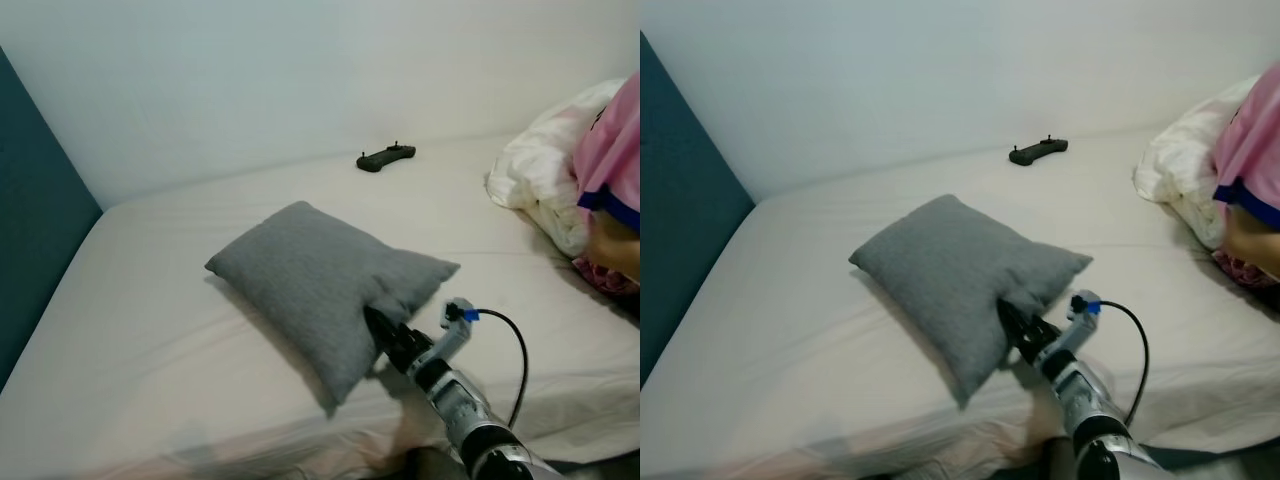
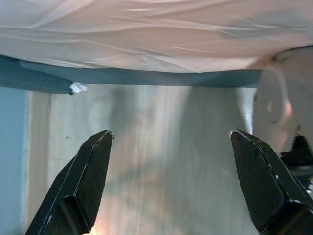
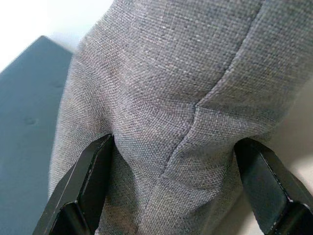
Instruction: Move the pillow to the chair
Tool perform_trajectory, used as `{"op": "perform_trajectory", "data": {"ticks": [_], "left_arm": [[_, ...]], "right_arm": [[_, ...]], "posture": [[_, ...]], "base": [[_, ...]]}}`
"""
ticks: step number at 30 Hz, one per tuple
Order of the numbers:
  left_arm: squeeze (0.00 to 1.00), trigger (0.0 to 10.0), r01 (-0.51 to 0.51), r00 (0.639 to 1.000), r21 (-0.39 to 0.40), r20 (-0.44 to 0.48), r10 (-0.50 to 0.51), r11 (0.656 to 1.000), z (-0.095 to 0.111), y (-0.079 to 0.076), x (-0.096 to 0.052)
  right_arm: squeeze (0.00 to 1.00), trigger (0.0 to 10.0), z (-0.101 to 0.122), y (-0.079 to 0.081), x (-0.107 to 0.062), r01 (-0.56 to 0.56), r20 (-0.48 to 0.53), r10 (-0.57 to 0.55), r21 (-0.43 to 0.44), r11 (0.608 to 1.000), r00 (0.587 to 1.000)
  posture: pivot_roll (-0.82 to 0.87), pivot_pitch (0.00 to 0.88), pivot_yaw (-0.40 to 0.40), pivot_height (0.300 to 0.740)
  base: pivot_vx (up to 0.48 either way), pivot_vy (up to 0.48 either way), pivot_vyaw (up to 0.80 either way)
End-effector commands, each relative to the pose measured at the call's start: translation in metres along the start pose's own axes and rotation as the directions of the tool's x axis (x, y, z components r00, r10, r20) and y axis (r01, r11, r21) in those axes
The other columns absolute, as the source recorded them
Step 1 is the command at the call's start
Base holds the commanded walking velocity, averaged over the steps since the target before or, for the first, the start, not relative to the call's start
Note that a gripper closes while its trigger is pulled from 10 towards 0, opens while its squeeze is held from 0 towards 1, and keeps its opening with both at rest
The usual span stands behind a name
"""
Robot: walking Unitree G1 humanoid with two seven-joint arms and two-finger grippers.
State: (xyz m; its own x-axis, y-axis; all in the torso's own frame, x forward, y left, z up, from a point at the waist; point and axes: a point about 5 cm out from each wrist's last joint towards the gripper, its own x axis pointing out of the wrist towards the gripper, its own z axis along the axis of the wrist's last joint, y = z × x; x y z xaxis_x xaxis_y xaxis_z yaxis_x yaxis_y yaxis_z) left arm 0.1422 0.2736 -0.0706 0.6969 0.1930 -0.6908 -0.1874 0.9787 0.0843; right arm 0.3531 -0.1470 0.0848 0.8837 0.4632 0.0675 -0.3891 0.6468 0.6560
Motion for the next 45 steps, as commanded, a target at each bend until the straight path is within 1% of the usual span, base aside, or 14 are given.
{"op": "perform_trajectory", "data": {"ticks": [1, 2, 4, 11, 16, 21, 23, 25, 28, 30, 35, 37, 39, 45], "left_arm": [[0.0, 10.0, -0.024, 1.0, 0.003, -0.012, 0.024, 1.0, -0.004, 0.01, -0.004], [0.0, 10.0, -0.025, 1.0, 0.002, -0.011, 0.025, 1.0, -0.004, 0.01, -0.004], [0.0, 10.0, -0.027, 1.0, -0.006, -0.005, 0.027, 1.0, -0.002, 0.008, -0.002], [0.0, 10.0, -0.02, 1.0, -0.02, 0.003, 0.02, 1.0, 0.002, 0.0, 0.001], [0.0, 10.0, -0.007, 1.0, -0.028, -0.005, 0.007, 1.0, 0.004, -0.01, 0.005], [0.0, 10.0, 0.002, 1.0, -0.035, -0.002, -0.002, 0.999, 0.008, -0.016, 0.008], [0.0, 10.0, 0.007, 1.0, -0.046, 0.003, -0.007, 0.999, 0.013, -0.021, 0.011], [0.0, 10.0, 0.009, 1.0, -0.056, 0.008, -0.008, 0.998, 0.018, -0.027, 0.014], [0.0, 10.0, -0.002, 1.0, -0.065, 0.011, 0.002, 0.998, 0.022, -0.031, 0.017], [0.0, 10.0, -0.028, 1.0, -0.062, 0.007, 0.028, 0.998, 0.024, -0.03, 0.018], [0.0, 10.0, -0.191, 0.981, -0.023, -0.052, 0.189, 0.981, 0.024, -0.015, 0.018], [0.0, 10.0, -0.21, 0.976, -0.021, -0.061, 0.209, 0.977, 0.024, -0.012, 0.018], [0.0, 10.0, -0.26, 0.961, 0.004, -0.098, 0.26, 0.965, 0.019, -0.005, 0.016], [0.0, 10.0, -0.285, 0.944, 0.054, -0.16, 0.29, 0.957, 0.006, 0.0, 0.011]], "right_arm": [[0.0, 10.0, -0.009, 0.009, 0.006, -0.027, -0.029, 0.027, 0.019, 0.999, 0.999], [0.0, 9.1, -0.009, 0.01, 0.008, -0.022, -0.026, 0.023, 0.025, 0.999, 0.999], [0.0, 0.0, -0.007, 0.009, 0.01, 0.027, -0.01, -0.027, 0.031, 0.999, 1.0], [0.0, 0.0, 0.001, 0.005, 0.009, 0.059, 0.042, -0.061, 0.047, 0.997, 0.997], [0.0, 0.0, 0.007, 0.004, 0.006, 0.021, 0.067, -0.023, 0.039, 0.999, 0.998], [0.0, 0.0, -0.002, 0.008, 0.008, -0.003, 0.005, 0.003, -0.006, 1.0, 1.0], [0.0, 0.0, -0.012, 0.015, 0.011, -0.03, -0.044, 0.029, -0.026, 0.999, 0.999], [0.0, 0.0, -0.026, 0.026, 0.013, -0.127, -0.096, 0.124, -0.028, 0.991, 0.988], [0.0, 0.0, -0.032, 0.031, 0.014, -0.169, -0.118, 0.166, -0.014, 0.986, 0.979], [0.0, 0.0, -0.035, 0.032, 0.014, -0.177, -0.125, 0.175, -0.006, 0.984, 0.977], [0.0, 0.0, -0.042, 0.041, 0.015, -0.248, -0.153, 0.247, 0.015, 0.969, 0.957], [0.0, 0.0, -0.042, 0.042, 0.016, -0.261, -0.155, 0.26, 0.018, 0.965, 0.953], [0.0, 0.0, -0.04, 0.049, 0.018, -0.323, -0.149, 0.324, 0.027, 0.946, 0.934], [0.0, 0.0, -0.035, 0.061, 0.023, -0.416, -0.127, 0.417, 0.035, 0.909, 0.9]], "posture": [[0.2, 0.193, 0.13, 0.472], [0.2, 0.193, 0.13, 0.472], [0.2, 0.18, 0.113, 0.472], [0.18, 0.167, 0.097, 0.472], [0.13, 0.142, 0.08, 0.472], [0.1, 0.121, 0.066, 0.472], [0.09, 0.112, 0.059, 0.472], [0.07, 0.095, 0.046, 0.472], [0.06, 0.079, 0.032, 0.482], [0.05, 0.066, 0.024, 0.487], [0.03, 0.023, 0.009, 0.512], [0.03, 0.023, 0.009, 0.517], [0.03, 0.016, 0.01, 0.527], [0.02, 0.012, 0.012, 0.547]], "base": [[0.0, 0.0, 0.0], [0.0, 0.0, 0.0], [0.0, 0.0, 0.0], [0.0, 0.0, 0.0], [0.0, 0.0, 0.0], [0.0, 0.0, 0.0], [0.0, 0.0, 0.0], [0.0, 0.0, 0.0], [0.0, 0.0, 0.0], [0.0, 0.0, 0.0], [0.0, 0.0, 0.0], [0.0, 0.0, 0.0], [0.0, 0.0, 0.0], [-0.32, 0.0, 0.0]]}}
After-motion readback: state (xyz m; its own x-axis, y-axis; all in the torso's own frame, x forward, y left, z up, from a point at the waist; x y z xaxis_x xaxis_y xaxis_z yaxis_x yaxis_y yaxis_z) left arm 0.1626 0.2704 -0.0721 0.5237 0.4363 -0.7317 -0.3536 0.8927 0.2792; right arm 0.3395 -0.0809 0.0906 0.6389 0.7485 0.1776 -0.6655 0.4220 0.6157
